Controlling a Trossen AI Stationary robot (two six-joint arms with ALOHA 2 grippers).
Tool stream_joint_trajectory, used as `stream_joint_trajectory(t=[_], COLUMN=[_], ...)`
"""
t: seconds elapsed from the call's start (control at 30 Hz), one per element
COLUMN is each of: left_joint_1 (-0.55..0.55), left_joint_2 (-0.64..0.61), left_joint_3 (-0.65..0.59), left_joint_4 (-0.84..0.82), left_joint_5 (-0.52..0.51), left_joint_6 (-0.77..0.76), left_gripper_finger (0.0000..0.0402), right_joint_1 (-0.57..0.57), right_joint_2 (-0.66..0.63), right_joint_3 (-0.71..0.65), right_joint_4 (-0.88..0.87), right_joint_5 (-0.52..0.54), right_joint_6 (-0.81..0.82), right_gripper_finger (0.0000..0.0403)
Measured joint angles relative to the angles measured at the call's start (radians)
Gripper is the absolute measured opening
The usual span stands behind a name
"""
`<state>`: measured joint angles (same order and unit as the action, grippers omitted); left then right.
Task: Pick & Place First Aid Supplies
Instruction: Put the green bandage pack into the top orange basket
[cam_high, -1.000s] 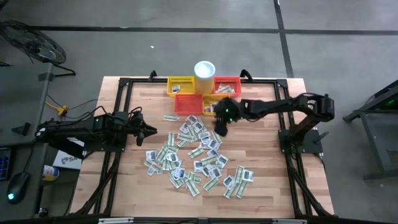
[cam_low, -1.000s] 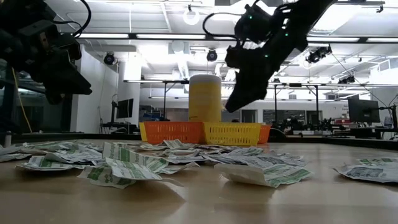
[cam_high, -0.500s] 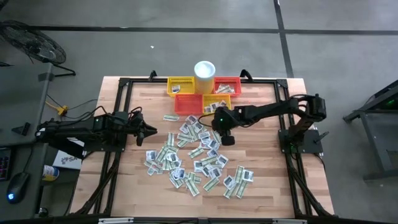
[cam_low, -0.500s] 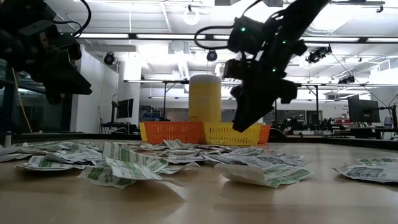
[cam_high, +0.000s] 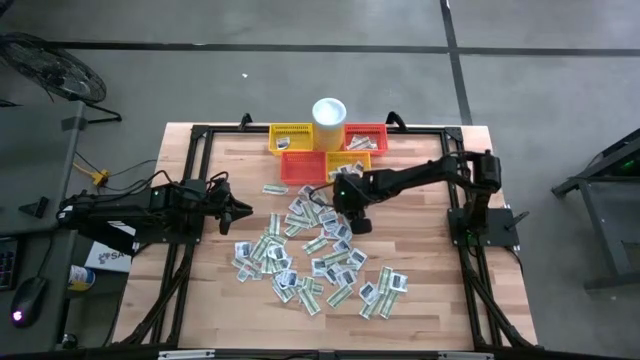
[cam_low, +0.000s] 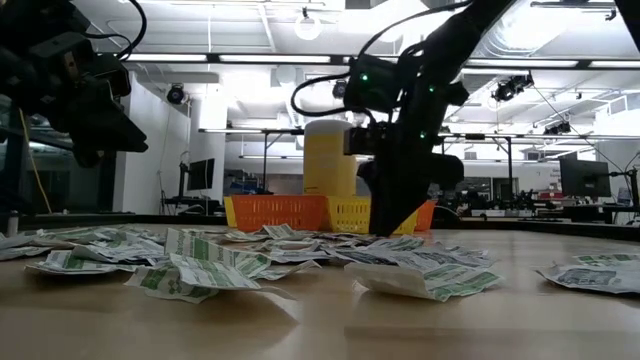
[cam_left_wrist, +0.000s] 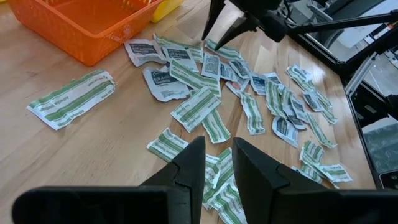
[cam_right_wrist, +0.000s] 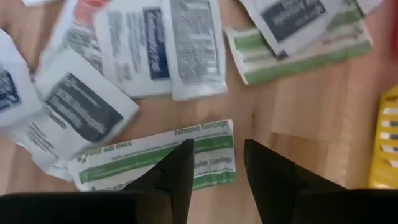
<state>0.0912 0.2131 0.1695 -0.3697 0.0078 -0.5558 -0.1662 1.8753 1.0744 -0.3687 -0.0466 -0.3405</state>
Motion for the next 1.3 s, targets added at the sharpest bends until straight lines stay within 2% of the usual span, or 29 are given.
stream_joint_trajectory(t=[0.27, 0.4, 0.67, 0.9, 1.1, 1.3], left_joint_1=[0.000, 0.000, 0.000, 0.000, 0.000, 0.000], left_joint_2=[0.000, 0.000, 0.000, 0.000, 0.000, 0.000], left_joint_3=[0.000, 0.000, 0.000, 0.000, 0.000, 0.000], left_joint_4=[0.000, 0.000, 0.000, 0.000, 0.000, 0.000], left_joint_5=[0.000, 0.000, 0.000, 0.000, 0.000, 0.000], left_joint_6=[0.000, 0.000, 0.000, 0.000, 0.000, 0.000], left_gripper_finger=[0.0080, 0.0080, 0.0080, 0.0080, 0.0080, 0.0080], right_joint_1=[-0.004, -0.004, -0.004, 0.001, -0.009, -0.109], right_joint_2=[0.000, 0.000, -0.008, -0.113, -0.273, -0.403], right_joint_3=[-0.006, -0.006, -0.010, -0.017, -0.014, -0.013], right_joint_4=[-0.099, -0.133, -0.141, -0.181, -0.246, -0.346], right_joint_5=[-0.039, -0.035, -0.028, -0.019, 0.157, 0.390], right_joint_6=[0.059, 0.129, 0.305, 0.452, 0.670, 0.840], right_gripper_finger=[0.0126, 0.0096, 0.0008, 0.0002, 0.0001, 0.0001])
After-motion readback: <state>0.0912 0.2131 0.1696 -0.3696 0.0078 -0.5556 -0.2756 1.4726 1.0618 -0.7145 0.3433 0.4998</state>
